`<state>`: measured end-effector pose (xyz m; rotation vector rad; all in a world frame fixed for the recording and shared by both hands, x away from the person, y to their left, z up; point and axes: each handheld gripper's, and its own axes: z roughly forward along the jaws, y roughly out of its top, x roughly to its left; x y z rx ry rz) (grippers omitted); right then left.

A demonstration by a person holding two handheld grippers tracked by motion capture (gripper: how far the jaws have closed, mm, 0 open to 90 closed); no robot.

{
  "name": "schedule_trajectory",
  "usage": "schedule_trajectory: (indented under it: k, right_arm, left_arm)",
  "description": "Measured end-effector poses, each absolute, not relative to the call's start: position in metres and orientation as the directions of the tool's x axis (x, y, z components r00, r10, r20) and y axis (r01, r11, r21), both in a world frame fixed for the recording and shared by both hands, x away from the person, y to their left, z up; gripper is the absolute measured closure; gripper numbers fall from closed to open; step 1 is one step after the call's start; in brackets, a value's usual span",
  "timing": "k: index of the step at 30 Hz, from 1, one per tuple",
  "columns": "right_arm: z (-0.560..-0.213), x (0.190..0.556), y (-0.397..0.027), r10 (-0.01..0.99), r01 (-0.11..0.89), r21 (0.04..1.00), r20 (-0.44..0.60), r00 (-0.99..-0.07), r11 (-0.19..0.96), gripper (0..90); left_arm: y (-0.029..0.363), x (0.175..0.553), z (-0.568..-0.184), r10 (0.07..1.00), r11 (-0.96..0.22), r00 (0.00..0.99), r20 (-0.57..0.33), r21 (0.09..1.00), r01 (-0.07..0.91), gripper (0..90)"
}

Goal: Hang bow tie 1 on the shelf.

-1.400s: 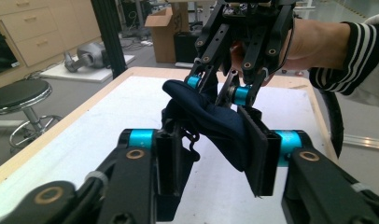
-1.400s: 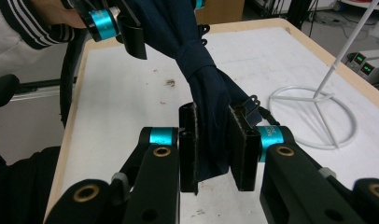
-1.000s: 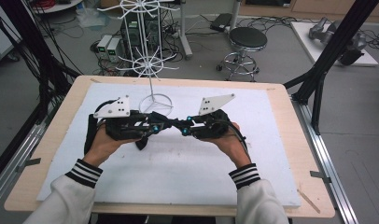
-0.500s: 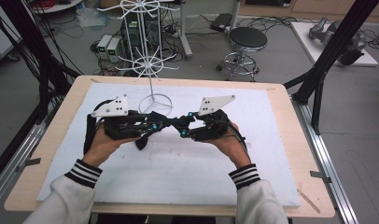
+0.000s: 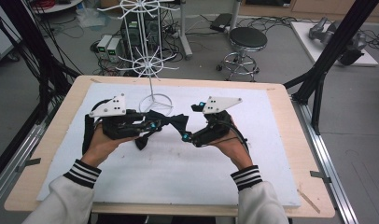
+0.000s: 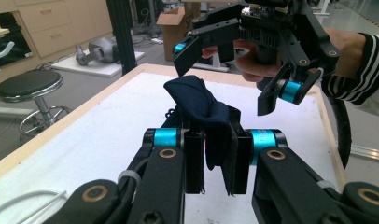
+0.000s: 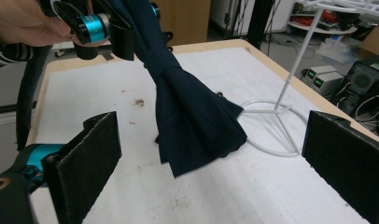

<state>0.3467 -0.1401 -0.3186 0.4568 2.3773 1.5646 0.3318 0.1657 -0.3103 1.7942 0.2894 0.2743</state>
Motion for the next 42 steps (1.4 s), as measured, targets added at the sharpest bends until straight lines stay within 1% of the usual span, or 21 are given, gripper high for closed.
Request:
schedule_trajectory:
  k: [15, 21, 25, 30, 42]
  right_arm:
    - [-0.327, 0.335, -0.175, 0.467, 0.138, 0.950, -0.009, -0.884, 0.279, 3.8]
    - [-0.334, 0.330, -0.192, 0.515, 0.162, 0.951, 0.004, -0.857, 0.263, 3.8]
    - [-0.338, 0.324, -0.205, 0.539, 0.161, 0.959, 0.010, -0.842, 0.233, 3.8]
    - [-0.344, 0.318, -0.218, 0.577, 0.168, 0.959, 0.005, -0.817, 0.229, 3.8]
    - [-0.350, 0.303, -0.239, 0.629, 0.139, 0.976, 0.004, -0.778, 0.166, 3.8]
  left_arm:
    - [0.194, 0.336, -0.302, 0.417, -0.192, 0.908, 0.037, 0.980, 0.049, 80.4]
    - [0.206, 0.338, -0.297, 0.456, -0.176, 0.889, 0.039, 0.983, 0.047, 80.4]
    - [0.215, 0.340, -0.296, 0.481, -0.164, 0.876, 0.032, 0.985, 0.053, 80.4]
    - [0.220, 0.342, -0.296, 0.499, -0.143, 0.866, 0.019, 0.988, 0.061, 80.4]
    - [0.230, 0.350, -0.287, 0.538, -0.122, 0.843, 0.018, 0.991, 0.057, 80.4]
